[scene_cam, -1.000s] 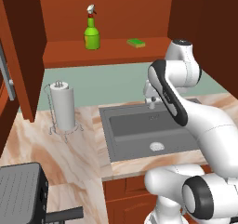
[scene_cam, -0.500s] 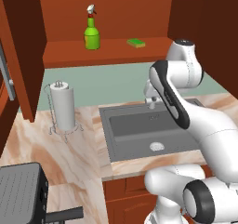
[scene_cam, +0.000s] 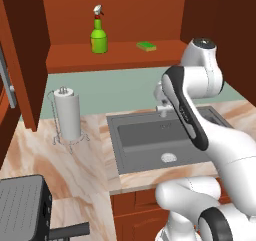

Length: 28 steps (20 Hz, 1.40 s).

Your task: Locate and retrieve the spray and sponge from the cabinet. Place them next to the sink.

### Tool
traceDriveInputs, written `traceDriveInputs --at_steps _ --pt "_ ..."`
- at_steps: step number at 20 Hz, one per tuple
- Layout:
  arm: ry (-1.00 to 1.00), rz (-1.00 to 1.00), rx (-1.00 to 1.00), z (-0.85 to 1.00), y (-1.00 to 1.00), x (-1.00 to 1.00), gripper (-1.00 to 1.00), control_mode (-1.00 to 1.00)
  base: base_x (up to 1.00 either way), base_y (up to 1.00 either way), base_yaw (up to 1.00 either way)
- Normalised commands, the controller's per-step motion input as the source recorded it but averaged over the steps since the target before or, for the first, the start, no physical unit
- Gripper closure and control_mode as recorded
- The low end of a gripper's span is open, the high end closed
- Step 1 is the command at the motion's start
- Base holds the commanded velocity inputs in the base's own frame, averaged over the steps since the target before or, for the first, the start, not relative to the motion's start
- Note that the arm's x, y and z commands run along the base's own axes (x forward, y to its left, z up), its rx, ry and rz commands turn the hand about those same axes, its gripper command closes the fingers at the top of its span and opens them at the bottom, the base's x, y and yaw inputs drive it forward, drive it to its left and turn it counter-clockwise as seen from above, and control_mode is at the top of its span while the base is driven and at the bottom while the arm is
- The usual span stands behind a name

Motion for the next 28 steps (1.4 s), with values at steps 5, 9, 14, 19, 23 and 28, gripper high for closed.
traceDriveInputs --at_steps 5,9,14,19,23,28 --pt "-0.12 0.00 -0.04 0.33 0.32 0.00 -1.00 -1.00 0.00 0.00 0.00" --pt "-0.16 0.00 -0.01 0.31 0.32 0.00 -1.00 -1.00 0.00 0.00 0.00" --pt "-0.13 -0.01 0.00 0.41 0.19 0.00 -1.00 -1.00 0.00 0.00 0.00" --pt "-0.05 -0.12 0.00 0.23 0.51 -0.04 -1.00 -1.00 0.00 0.00 0.00" --pt "-0.05 -0.05 0.03 0.35 0.26 -0.06 -1.00 -1.00 0.00 0.00 0.00" --pt "-0.06 0.00 0.05 0.61 0.15 0.00 -1.00 -1.00 0.00 0.00 0.00"
